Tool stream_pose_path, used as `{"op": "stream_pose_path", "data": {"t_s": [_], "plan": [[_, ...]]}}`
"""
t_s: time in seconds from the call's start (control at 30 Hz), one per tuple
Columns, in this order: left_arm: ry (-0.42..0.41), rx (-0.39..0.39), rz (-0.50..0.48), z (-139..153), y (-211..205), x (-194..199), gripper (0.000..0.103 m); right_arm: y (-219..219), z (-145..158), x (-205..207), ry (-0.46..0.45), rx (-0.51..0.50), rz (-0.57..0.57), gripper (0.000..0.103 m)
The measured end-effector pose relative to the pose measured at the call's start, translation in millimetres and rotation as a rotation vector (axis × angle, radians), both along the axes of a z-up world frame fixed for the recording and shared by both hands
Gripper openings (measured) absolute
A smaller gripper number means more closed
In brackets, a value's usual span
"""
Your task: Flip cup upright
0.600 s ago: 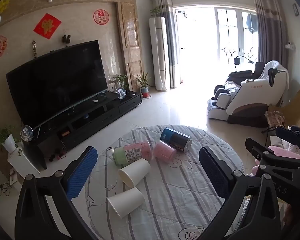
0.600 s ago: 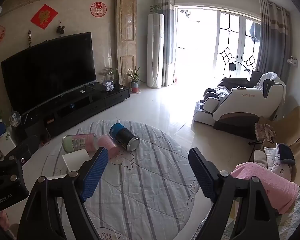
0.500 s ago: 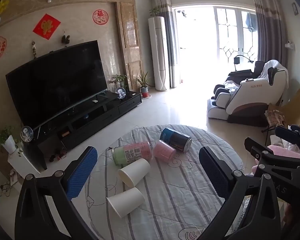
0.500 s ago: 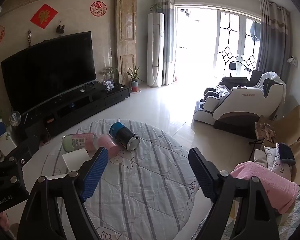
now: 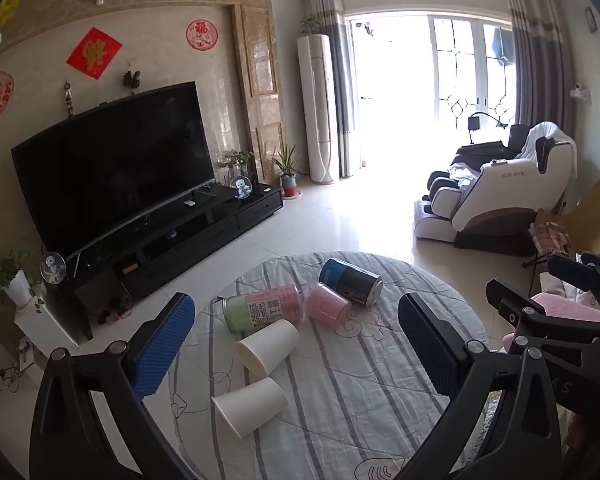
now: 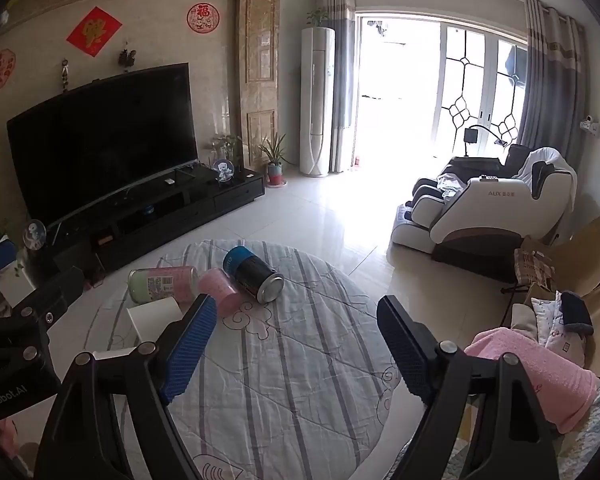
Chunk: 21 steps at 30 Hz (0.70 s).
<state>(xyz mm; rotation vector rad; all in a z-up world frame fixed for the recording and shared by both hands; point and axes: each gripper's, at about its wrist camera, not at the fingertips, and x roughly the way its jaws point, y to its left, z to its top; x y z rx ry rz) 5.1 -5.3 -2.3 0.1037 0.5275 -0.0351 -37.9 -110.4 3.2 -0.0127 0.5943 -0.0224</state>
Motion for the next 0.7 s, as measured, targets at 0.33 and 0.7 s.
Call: {"op": "stream_pose_path", "data": {"t_s": [0.33, 0.7], "plan": [[0.019, -0.006, -0.005, -2.4, 1.8, 6.8, 0.103, 0.6, -1.3, 1.3, 0.009, -0.006, -0.004, 0.084], [0.022, -0.006, -0.005, -6.2, 2.6, 7.6, 0.103, 4.4, -4.4, 3.8, 0.028, -0.018, -0.005, 0.084]]}}
